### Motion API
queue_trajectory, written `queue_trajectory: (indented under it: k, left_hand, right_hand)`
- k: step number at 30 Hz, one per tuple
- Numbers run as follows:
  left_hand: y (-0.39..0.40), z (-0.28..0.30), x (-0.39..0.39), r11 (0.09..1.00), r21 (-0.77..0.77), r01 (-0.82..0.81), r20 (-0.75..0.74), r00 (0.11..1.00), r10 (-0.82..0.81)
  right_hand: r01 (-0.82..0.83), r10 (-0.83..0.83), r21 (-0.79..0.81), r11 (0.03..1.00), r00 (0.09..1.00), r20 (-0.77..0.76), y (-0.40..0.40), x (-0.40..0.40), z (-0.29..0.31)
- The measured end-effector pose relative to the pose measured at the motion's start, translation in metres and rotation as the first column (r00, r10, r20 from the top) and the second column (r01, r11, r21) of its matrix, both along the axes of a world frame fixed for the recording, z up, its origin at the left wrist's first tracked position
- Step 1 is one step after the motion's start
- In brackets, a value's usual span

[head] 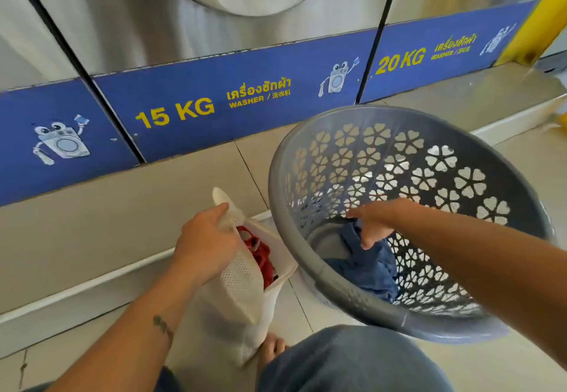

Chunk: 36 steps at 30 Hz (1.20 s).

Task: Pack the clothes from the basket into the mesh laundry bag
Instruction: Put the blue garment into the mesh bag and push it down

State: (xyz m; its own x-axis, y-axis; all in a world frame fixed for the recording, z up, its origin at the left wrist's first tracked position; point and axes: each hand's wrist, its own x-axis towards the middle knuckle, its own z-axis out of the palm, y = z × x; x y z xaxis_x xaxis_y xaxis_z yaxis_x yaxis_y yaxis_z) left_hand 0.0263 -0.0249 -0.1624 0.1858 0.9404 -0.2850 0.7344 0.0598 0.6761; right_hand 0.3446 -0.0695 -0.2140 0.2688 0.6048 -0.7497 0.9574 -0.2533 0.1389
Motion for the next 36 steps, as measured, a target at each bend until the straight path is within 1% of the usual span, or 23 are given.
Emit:
queue_trajectory:
  k: [2, 6, 9, 11, 12, 14, 16, 18, 22, 25, 27, 29, 31, 33, 35, 36]
  left_hand:
    - [0.005, -0.005, 0.006, 0.999, -0.036, 0.009, 0.005, 1.0, -0.009]
    - [0.01, -0.022, 0.013, 0.999, -0.036, 0.035, 0.029, 0.999, -0.034]
    - [0.01, -0.037, 0.01, 0.994, -0.081, 0.068, 0.069, 0.996, -0.063]
    - [0.012, -0.04, 0.007, 0.992, -0.081, 0.093, 0.091, 0.992, -0.086]
    - [0.013, -0.04, 0.005, 0.992, -0.081, 0.098, 0.094, 0.992, -0.09]
    - [0.015, -0.038, 0.001, 0.992, -0.096, 0.086, 0.089, 0.993, -0.078]
    - [0.016, -0.035, -0.002, 0.994, -0.097, 0.055, 0.071, 0.996, -0.048]
    - [0.018, -0.032, -0.004, 0.996, -0.086, 0.024, 0.072, 0.997, -0.018]
    - [0.015, -0.024, -0.006, 0.994, -0.092, -0.051, 0.138, 0.988, 0.064]
    - [0.009, -0.015, -0.009, 0.991, -0.099, -0.086, 0.165, 0.981, 0.101]
    - [0.003, -0.011, -0.012, 0.993, -0.076, -0.087, 0.156, 0.983, 0.098]
    - [-0.004, -0.006, -0.015, 0.996, -0.057, -0.076, 0.138, 0.987, 0.083]
    - [-0.012, -0.003, -0.022, 0.997, -0.041, -0.058, 0.132, 0.989, 0.063]
    - [-0.02, 0.002, -0.031, 0.999, -0.021, -0.044, 0.117, 0.992, 0.046]
    - [-0.026, 0.005, -0.04, 0.999, -0.016, -0.043, 0.107, 0.993, 0.044]
    - [-0.029, 0.006, -0.045, 0.999, -0.02, -0.046, 0.107, 0.993, 0.048]
  right_hand:
    - [-0.018, 0.017, -0.105, 0.994, 1.0, -0.015, 0.007, -0.001, -0.025]
    - [-0.025, 0.007, -0.267, 0.963, 0.998, -0.068, 0.002, -0.008, -0.08]
    - [0.007, -0.013, -0.365, 0.931, 1.0, -0.013, -0.015, -0.011, -0.121]
    - [-0.006, 0.022, -0.373, 0.928, 0.999, 0.04, -0.027, -0.012, -0.137]
    - [-0.045, 0.069, -0.349, 0.936, 0.996, 0.057, -0.03, -0.013, -0.141]
    - [-0.134, 0.147, -0.268, 0.954, 0.989, 0.027, -0.033, -0.012, -0.143]
    - [-0.157, 0.156, -0.2, 0.967, 0.988, -0.022, -0.032, -0.011, -0.136]
    - [-0.121, 0.113, -0.15, 0.981, 0.991, -0.065, -0.027, -0.012, -0.124]
    - [-0.067, 0.062, -0.031, 0.997, 0.988, -0.144, -0.014, -0.019, -0.094]
    - [0.018, 0.006, 0.1, 0.995, 0.971, -0.238, -0.003, -0.021, -0.06]
    - [0.082, -0.02, 0.22, 0.972, 0.962, -0.273, -0.001, -0.022, -0.033]
    - [0.174, -0.065, 0.348, 0.921, 0.951, -0.303, -0.006, -0.025, -0.01]
    - [0.289, -0.096, 0.473, 0.832, 0.916, -0.39, -0.015, -0.028, 0.01]
    - [0.457, -0.106, 0.557, 0.694, 0.83, -0.548, -0.027, -0.036, 0.035]
    - [0.632, -0.079, 0.574, 0.521, 0.705, -0.705, -0.039, -0.048, 0.068]
    - [0.69, -0.053, 0.57, 0.446, 0.656, -0.753, -0.045, -0.055, 0.085]
